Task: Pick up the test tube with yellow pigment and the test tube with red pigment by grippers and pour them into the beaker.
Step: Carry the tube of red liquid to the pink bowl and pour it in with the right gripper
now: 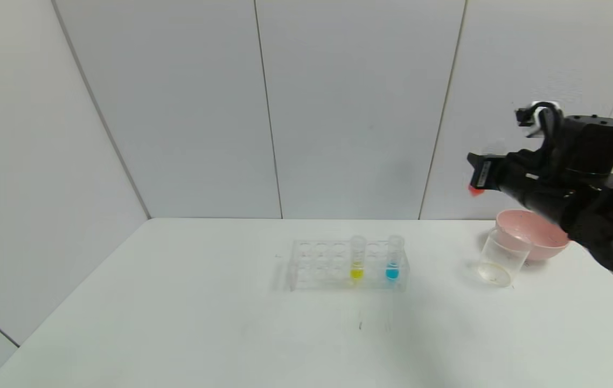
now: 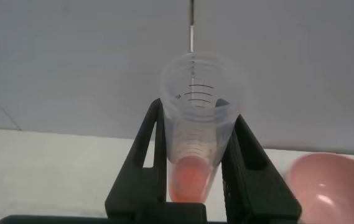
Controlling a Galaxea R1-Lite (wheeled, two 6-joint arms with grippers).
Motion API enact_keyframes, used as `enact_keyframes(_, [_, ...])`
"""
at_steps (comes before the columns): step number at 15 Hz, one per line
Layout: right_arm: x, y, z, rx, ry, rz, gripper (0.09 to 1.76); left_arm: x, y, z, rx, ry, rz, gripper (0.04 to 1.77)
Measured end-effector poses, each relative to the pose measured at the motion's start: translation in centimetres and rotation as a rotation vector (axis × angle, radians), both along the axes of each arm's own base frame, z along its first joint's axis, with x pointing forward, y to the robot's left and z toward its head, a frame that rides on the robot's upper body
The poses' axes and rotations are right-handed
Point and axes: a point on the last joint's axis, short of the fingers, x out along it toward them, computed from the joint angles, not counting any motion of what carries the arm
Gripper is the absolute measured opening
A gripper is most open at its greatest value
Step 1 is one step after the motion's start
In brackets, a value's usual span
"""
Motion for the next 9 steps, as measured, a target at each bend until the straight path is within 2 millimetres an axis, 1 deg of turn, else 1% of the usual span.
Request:
enact_keyframes(2, [-0.4, -5.5, -0.1, -0.043, -0.016, 0.045, 0.56, 0.0, 0.0, 0.0, 0.0, 0.0, 0.0, 1.76])
enact_keyframes(4, [-1.0, -10.1, -0.3, -0.128, -0.053, 0.09, 0.56, 0.0, 0.0, 0.0, 0.0, 0.0, 0.0, 1.76])
enact_keyframes(7, [-1.6, -15.2, -0.8, -0.309, -0.116, 0.196, 0.56, 0.0, 0.0, 0.0, 0.0, 0.0, 0.0, 1.76])
enact_keyframes(9, [-1.8, -17.3, -1.8, -0.441, -0.121, 0.216, 0.56, 0.0, 0.0, 0.0, 0.0, 0.0, 0.0, 1.76])
